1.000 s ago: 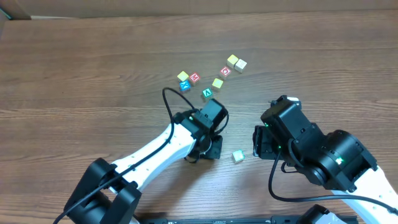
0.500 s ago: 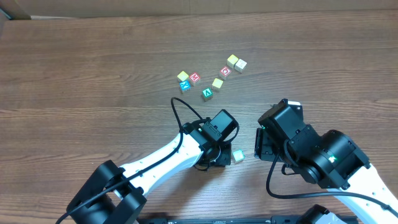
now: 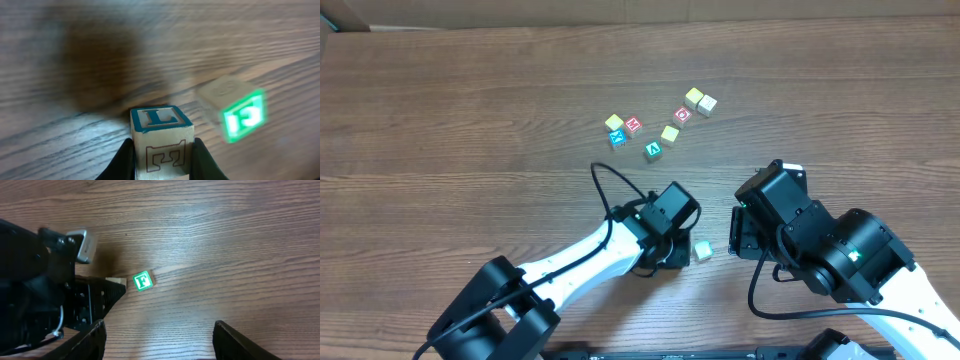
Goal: Flip 3 blocks
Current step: 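Place the blue L block just left of the green F block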
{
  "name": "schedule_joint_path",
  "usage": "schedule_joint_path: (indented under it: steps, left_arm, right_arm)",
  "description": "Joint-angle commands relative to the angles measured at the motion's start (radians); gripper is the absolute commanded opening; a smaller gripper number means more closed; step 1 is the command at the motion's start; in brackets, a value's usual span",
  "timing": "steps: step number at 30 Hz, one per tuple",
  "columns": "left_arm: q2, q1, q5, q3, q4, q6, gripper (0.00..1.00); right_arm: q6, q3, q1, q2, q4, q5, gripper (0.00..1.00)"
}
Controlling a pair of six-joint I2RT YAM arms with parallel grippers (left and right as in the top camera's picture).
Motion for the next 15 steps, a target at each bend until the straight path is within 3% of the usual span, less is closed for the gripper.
schedule_joint_path:
  steps: [1, 15]
  left_arm:
    - [-0.001, -0.001, 0.01, -0.039, 0.027, -0.028, 0.09]
    - [-0.001, -0.001, 0.024, -0.042, 0.12, -0.012, 0.12]
  right_arm:
    - [0.022, -0.003, 0.001, -0.007, -0.001, -0.002, 0.69]
    - [0.025, -0.003, 0.001, -0.007, 0.003, -0.024, 0.7]
